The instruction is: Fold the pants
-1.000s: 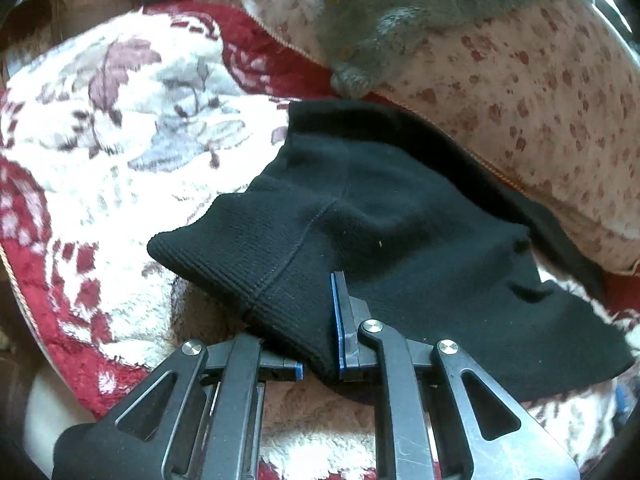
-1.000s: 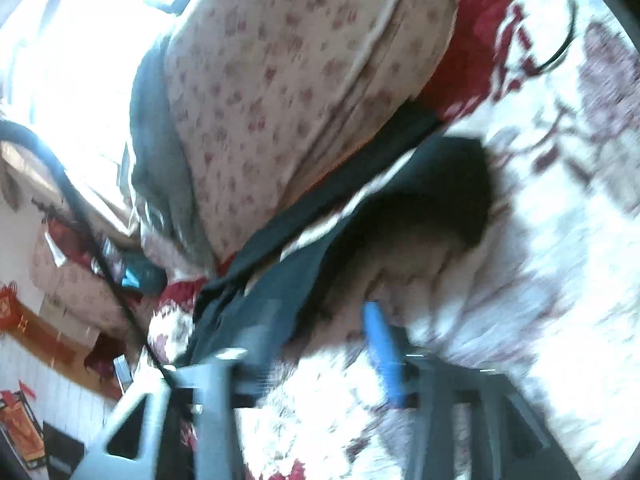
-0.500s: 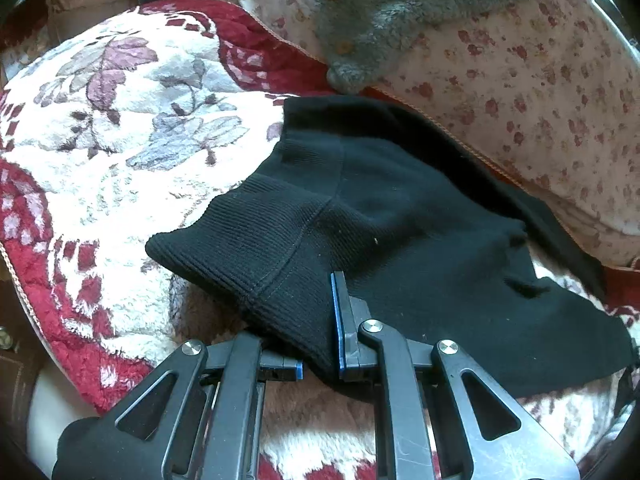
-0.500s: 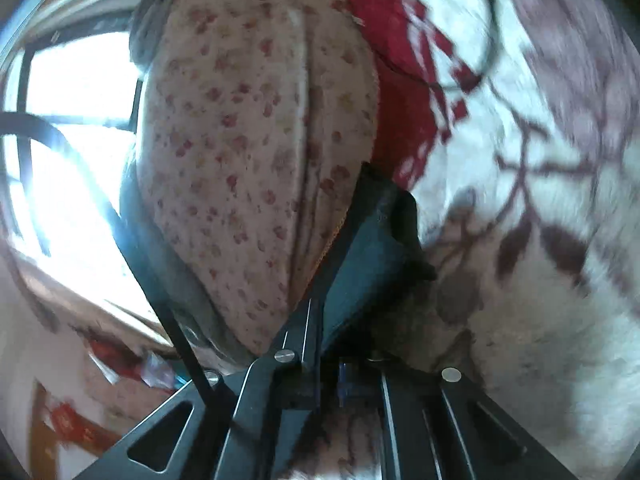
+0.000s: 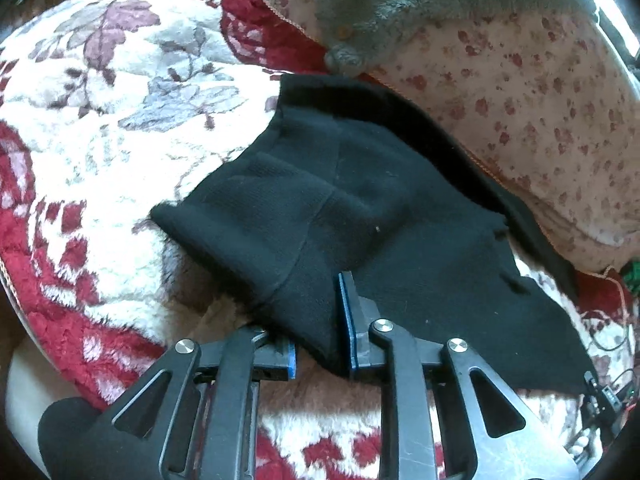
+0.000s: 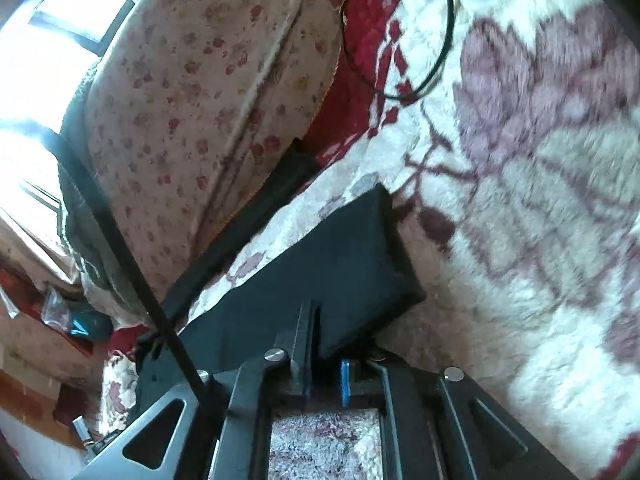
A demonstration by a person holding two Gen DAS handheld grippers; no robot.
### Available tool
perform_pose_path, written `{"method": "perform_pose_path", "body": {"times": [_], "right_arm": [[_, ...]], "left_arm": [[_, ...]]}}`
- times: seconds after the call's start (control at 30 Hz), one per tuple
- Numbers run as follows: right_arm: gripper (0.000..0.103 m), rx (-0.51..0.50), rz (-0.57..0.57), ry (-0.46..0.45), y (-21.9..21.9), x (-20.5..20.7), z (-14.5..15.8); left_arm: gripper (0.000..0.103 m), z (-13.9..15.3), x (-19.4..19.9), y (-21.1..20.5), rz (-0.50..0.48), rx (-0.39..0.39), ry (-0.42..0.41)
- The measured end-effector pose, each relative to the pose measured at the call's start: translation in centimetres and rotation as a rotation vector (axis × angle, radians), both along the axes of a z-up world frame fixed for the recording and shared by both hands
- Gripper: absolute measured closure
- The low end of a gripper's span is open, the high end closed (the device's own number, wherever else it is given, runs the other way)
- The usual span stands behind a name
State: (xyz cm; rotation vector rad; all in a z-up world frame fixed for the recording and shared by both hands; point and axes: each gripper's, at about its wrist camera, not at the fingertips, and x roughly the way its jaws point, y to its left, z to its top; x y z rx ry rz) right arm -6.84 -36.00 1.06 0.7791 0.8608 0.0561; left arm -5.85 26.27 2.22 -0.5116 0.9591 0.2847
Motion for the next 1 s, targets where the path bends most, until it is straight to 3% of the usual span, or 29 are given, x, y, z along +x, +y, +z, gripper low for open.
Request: {"method": "perform_pose_path", "body": {"times": [0.13,0.23,0.4,0.5,0.57,0.63,0.67,1.0], "right_arm": [[0.084,-0.095,-0.023,0.009,-0.6,-1.2,1.7],[0.084,-0.130,-0.052,0.010,-0.9,-2.0,2.6],[0.083,-0.206,-0.056,-0.019,-0.7,-2.5,4.9],[0.080,-0.211,-0.025,-0.062,0.1,-2.5,6.2],[0.068,-0.204,0.011,-0.102,1.1,-2.3,7.0],[0.063,-0.210,0.045,-0.142,2.4,-2.0,7.7],[0.063,-0.217,0.066,-0.156,3.2,-1.9,8.0],[0.062,-0.206,0.232,-0.184,9.0,0.3,7.5]], "left_arm": [[0.079,0.5,-1.2,0.1,0.025,0.020,0.013],[0.077,1.1,-2.3,-0.5,0.061,0.117,0.045],[0.077,3.2,-4.4,-0.8,0.104,0.247,0.022],[0.076,4.3,-5.1,-0.5,0.095,0.218,-0.021],[0.076,4.8,-5.1,-0.7,0.078,0.196,-0.033],[0.064,5.2,-4.8,-1.2,0.066,0.191,-0.038],[0.057,5.3,-4.6,-1.5,0.058,0.185,-0.048],[0.056,5.6,-1.7,-4.6,-0.014,0.166,-0.061]]}}
